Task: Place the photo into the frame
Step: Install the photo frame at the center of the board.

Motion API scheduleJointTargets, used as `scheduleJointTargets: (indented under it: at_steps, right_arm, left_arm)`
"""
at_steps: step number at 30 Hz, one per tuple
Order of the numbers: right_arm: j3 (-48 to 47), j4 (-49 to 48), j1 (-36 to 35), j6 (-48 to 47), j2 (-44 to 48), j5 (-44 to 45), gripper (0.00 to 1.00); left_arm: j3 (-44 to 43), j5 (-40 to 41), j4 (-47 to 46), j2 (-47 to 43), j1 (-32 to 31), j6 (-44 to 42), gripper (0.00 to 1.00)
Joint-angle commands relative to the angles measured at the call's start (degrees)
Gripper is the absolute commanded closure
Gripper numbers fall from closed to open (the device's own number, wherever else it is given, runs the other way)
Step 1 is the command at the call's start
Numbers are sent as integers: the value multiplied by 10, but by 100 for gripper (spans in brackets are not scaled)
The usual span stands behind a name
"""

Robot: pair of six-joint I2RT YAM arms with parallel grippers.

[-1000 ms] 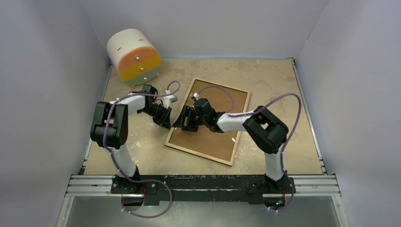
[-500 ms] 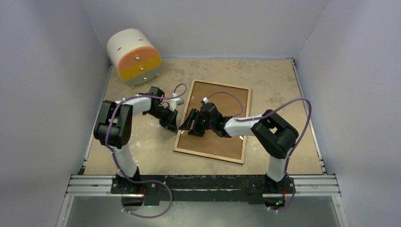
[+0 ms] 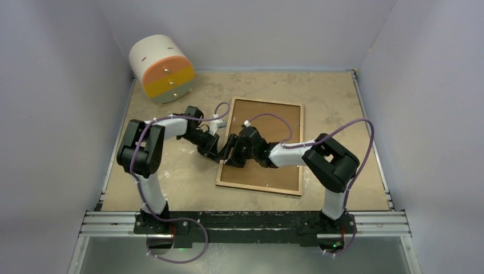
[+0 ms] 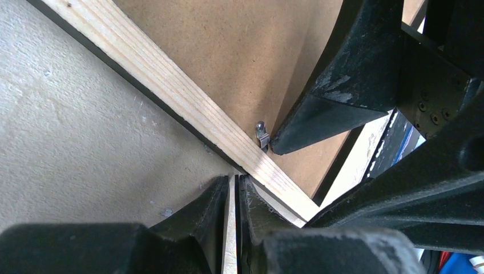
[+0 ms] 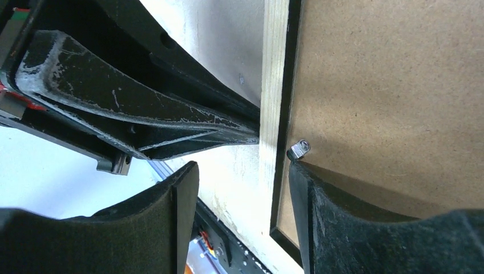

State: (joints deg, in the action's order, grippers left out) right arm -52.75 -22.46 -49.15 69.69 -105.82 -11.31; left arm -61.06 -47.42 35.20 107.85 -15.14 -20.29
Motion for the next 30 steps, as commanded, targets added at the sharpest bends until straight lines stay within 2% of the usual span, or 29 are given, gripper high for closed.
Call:
scheduleJointTargets:
  at_steps: [1, 11, 18, 24, 30]
  right_arm:
    - [-7, 22, -6, 8, 3, 27, 39]
    - [-31, 28, -7, -14, -20, 59, 39]
    - [-30, -5, -6, -17, -38, 62, 40]
    - [-7, -34, -4, -36, 9, 59, 40]
    - [27, -20, -5, -42, 57, 39, 40]
  left_arm:
    - [-12, -15, -22, 8, -9, 4, 87]
    - [-9, -15, -25, 7, -16, 4, 87]
    - [-8, -16, -21, 6, -17, -1, 87]
    - [-9, -11, -14, -1, -17, -7, 87]
    - [-9, -7, -9, -6, -17, -11, 87]
